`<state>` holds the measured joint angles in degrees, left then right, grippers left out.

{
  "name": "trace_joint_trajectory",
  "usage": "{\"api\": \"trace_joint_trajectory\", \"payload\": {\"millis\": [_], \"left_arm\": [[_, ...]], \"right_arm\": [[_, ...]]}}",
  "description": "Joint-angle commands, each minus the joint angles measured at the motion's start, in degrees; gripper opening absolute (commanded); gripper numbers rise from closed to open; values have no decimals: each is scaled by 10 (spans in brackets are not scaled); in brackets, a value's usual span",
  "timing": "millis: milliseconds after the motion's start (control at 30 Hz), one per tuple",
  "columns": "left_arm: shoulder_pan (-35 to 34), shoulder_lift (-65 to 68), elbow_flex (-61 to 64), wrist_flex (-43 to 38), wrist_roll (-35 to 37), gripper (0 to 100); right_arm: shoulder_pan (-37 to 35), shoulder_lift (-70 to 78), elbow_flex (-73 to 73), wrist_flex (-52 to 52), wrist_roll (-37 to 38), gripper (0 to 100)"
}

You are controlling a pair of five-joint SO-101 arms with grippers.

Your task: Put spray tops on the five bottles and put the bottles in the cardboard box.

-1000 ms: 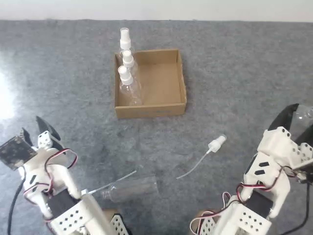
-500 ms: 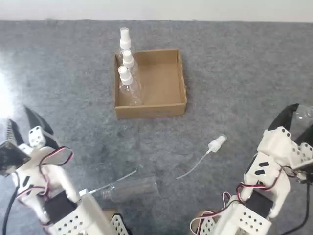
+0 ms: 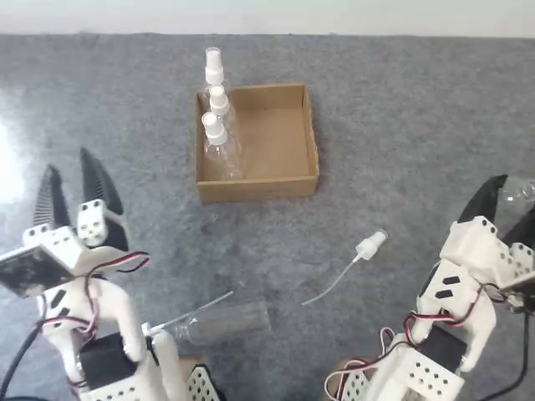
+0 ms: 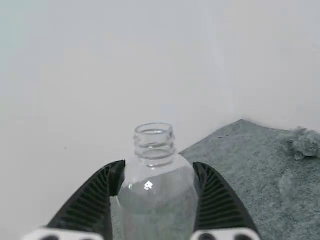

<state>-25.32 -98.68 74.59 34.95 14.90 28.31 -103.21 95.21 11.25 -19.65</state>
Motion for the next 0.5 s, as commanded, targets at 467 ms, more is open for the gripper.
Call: {"api": "trace_joint_trajectory", "payload": {"millis": [467], "left_arm": [[333,-5,-64,25,-1,156]], "right_arm": [[37,-8,11,-15,0,25]]}}
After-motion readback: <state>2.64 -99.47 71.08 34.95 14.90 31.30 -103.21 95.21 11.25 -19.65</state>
